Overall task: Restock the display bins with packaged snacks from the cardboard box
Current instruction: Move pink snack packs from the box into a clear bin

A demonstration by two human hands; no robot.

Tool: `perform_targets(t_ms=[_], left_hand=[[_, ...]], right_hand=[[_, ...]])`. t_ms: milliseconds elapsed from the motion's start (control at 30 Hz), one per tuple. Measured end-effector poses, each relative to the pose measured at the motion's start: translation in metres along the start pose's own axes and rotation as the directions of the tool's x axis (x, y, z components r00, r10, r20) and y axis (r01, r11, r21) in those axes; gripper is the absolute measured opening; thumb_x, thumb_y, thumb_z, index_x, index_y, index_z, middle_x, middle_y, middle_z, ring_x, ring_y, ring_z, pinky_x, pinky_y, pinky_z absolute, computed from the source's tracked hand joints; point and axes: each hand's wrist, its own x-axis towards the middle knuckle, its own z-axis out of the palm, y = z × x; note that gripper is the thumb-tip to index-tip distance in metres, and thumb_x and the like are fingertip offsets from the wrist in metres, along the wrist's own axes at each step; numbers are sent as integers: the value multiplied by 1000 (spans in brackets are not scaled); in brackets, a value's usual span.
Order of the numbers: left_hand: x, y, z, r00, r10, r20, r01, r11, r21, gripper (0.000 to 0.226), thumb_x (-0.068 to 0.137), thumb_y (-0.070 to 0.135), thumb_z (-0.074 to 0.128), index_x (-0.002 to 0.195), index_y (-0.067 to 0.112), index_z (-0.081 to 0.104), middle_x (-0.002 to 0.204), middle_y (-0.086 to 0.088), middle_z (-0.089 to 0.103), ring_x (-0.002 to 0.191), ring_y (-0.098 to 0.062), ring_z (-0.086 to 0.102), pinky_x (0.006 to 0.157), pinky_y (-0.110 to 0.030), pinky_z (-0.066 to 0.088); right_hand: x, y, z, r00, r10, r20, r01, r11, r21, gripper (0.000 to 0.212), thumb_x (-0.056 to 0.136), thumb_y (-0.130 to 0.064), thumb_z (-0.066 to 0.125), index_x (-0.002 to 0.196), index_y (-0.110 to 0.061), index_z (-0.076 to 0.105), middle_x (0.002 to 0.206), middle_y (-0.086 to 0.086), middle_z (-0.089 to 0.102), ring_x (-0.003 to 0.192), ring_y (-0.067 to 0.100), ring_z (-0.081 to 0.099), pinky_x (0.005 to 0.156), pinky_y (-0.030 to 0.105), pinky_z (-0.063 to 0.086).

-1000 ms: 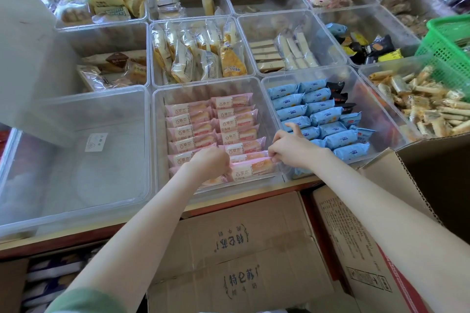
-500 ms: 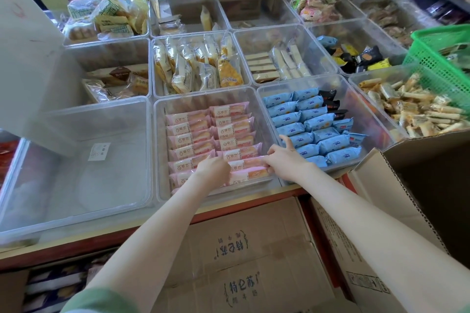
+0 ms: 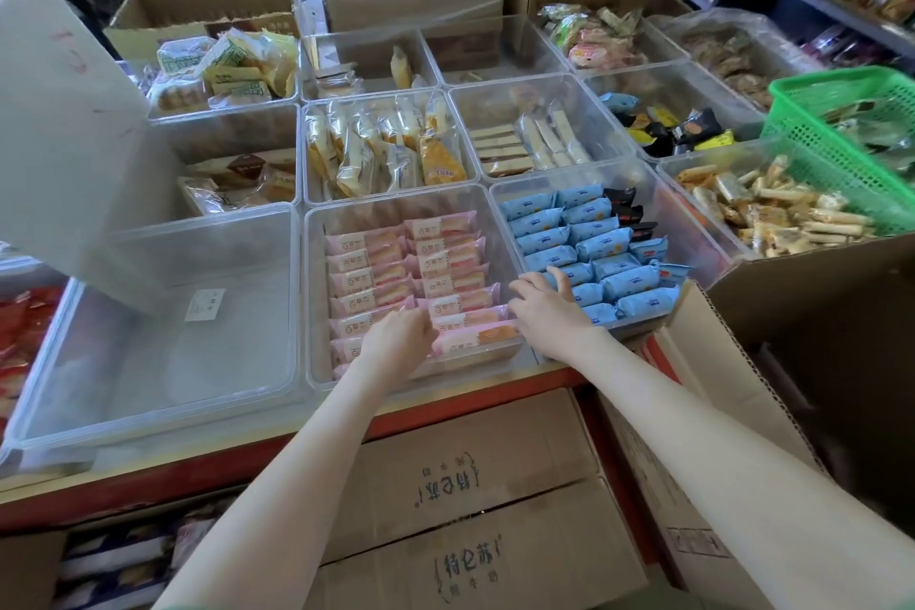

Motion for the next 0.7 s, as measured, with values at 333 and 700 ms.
perform_targets(t_ms=[333,700], left_hand=[[-61,128,-46,937,177,-302,-207,976,-68,41,98,30,45,134,11,42,132,-12,49,120,-32,48,93,-40,40],[-157,367,-3,827,432,-361,-413,901,132,36,97,33,45,128,17,49,121,-8,56,113,-29,53,85,-39,45]], right_hand=[[-83,41,-84,940,11,-341,8,999,54,41,95,-23,49,134,-12,48,144,6,40,133,23,32,105,36,20],[-278,184,-44,871,208,-444,-150,975,162,29,85,-15,60,113,-8,62,111,11,60,104,31,52,92,40,44]])
